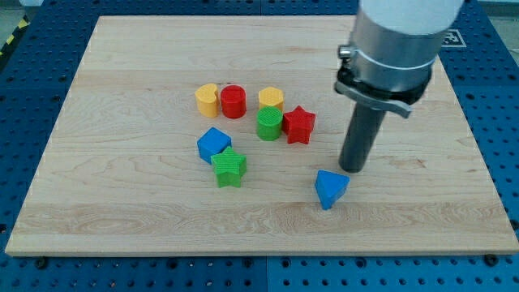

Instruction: Move the blue triangle down and left a bit

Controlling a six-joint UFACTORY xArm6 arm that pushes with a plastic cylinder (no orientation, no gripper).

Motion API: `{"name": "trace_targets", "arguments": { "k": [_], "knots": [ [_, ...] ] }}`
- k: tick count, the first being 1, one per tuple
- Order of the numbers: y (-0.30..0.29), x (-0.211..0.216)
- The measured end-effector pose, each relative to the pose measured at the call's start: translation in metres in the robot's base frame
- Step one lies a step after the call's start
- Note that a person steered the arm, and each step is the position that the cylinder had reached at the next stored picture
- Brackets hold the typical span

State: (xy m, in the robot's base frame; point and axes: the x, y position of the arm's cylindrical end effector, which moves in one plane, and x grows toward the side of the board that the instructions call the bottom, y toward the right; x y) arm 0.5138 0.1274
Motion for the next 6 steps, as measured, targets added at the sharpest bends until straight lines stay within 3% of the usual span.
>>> {"name": "trace_targets", "arguments": {
  "k": [3,6],
  "knots": [
    [-0.013,0.058],
    [-0.032,0.022]
  ]
}}
